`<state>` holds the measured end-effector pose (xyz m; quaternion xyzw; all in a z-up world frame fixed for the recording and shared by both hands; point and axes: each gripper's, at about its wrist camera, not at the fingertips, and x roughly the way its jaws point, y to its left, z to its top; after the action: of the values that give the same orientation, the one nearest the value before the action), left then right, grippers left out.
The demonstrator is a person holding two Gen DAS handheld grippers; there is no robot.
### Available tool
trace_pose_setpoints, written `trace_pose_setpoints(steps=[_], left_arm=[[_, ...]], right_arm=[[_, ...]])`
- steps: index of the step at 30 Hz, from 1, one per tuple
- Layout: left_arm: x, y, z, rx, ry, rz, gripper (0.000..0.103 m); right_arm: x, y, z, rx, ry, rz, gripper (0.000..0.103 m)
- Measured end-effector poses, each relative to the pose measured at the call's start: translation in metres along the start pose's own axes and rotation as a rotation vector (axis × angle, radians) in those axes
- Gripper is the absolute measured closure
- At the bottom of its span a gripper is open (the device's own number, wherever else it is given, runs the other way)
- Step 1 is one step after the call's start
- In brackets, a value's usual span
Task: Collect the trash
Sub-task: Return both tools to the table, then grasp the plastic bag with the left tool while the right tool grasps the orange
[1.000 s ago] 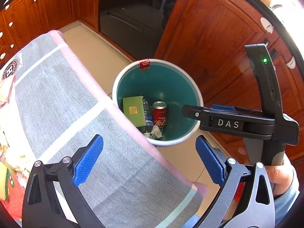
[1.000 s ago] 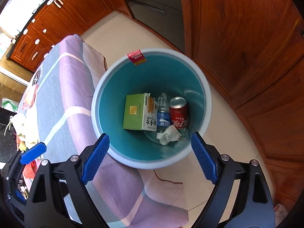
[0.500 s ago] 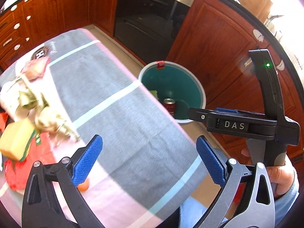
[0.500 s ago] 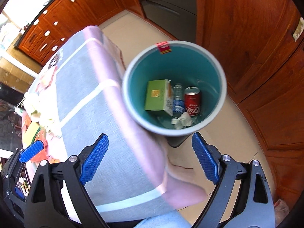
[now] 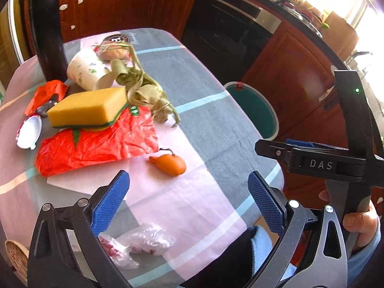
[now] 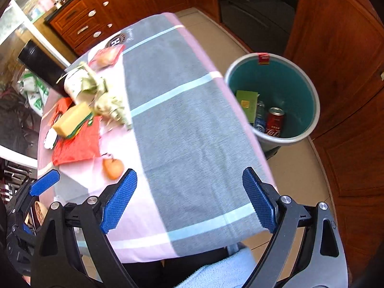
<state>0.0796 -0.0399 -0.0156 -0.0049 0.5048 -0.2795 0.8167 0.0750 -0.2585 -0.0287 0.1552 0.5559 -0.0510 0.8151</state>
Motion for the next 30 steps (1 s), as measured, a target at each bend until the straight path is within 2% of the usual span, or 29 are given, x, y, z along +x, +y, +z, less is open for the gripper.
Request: trace_pose_setpoints(steps=[4, 10, 13, 18, 27, 30], left_arm=[[-0.015, 0.023, -0.021, -0.045, -0.009, 0.05, 0.004], [-0.022, 0.052, -0.058, -0.109, 0.019, 0.115, 0.004], [-0.023, 0.066, -0.075, -0.176, 0.006, 0.149, 0.004], [-0.021, 0.082, -0.092, -0.279, 0.014, 0.132, 0.004], [0.004, 0.087, -0.102, -0.283, 0.075, 0.177, 0.004], [0.008, 0.086, -0.099, -0.266, 0.061, 0.202, 0.004]], right_arm=[[0.0, 0.026, -0.016, -0.039, 0.015, 0.011, 0.018], [0.01, 0.05, -0.04, -0.071, 0.04, 0.039, 0.018], [0.023, 0.058, -0.05, -0.088, 0.072, 0.05, 0.018], [0.037, 0.064, -0.058, -0.107, 0.121, 0.058, 0.018], [0.045, 0.056, -0.054, -0.093, 0.126, 0.065, 0.018], [0.05, 0.053, -0.054, -0.085, 0.134, 0.069, 0.018]])
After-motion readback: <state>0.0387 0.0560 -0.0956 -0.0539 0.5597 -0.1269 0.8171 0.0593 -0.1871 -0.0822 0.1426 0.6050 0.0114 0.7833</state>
